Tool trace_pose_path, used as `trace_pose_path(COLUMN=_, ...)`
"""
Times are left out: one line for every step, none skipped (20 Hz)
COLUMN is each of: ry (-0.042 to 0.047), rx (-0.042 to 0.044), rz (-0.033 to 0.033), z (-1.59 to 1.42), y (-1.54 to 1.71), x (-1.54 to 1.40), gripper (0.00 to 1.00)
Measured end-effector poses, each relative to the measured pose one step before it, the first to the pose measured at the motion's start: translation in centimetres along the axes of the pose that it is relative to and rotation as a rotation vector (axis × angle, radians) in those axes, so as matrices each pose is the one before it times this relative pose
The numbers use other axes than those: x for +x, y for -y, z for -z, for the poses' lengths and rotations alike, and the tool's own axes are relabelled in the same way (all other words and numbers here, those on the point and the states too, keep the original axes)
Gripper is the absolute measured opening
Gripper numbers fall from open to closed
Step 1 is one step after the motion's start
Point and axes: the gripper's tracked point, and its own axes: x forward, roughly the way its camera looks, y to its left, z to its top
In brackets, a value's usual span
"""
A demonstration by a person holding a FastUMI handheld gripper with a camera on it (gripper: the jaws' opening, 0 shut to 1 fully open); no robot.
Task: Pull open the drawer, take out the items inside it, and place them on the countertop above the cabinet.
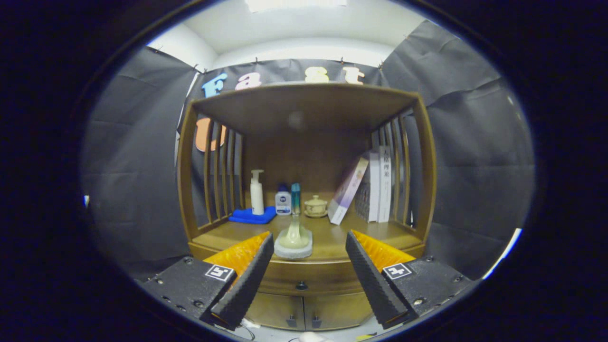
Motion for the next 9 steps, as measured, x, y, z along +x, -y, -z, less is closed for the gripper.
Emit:
trace_pose_path(ry=0.01125, rx=-0.00328, rz=0.00422, z=-1.058, y=0.358, x=-1.286, gripper=0.99)
trace_pose_path(ry=0.01224, rx=-0.00096, rz=0.00206, z=-0.852, y=0.197, x=-0.999, gripper=0.99)
trace_pose_path(ry=0.00451, rx=-0.00057, rz=0.00453, z=-0.649, y=0.234, x=-0.685, gripper=0.99)
trace_pose_path(ry=0.00337, rx=0.00232, rz=-0.00250, z=-0.563, y=0.180, x=-1.067, gripper=0.99)
trace_pose_path(ry=-0.00159, rx=0.00638, rz=-0.00431, z=-0.348, y=0.073, x=-0.836, gripper=0.99)
trace_pose_path(ry=-0.00426, rx=0.00683, rz=-0.00765, z=-0.234, y=-0.058, x=-0.814, gripper=0.99)
trace_pose_path(ry=-0.00799, rx=0.00584, rz=-0.00348, z=-0.074, y=0.128, x=-0.789, gripper=0.99)
trace_pose_path(ry=-0.00233, rx=0.00204, rz=-0.00428, z=-0.079, y=0.066, x=-0.636, gripper=0.99)
trace_pose_path(ry=0.00489, rx=0.00014, rz=0.00022, z=-0.183, y=0.096, x=-0.612, gripper=0.99)
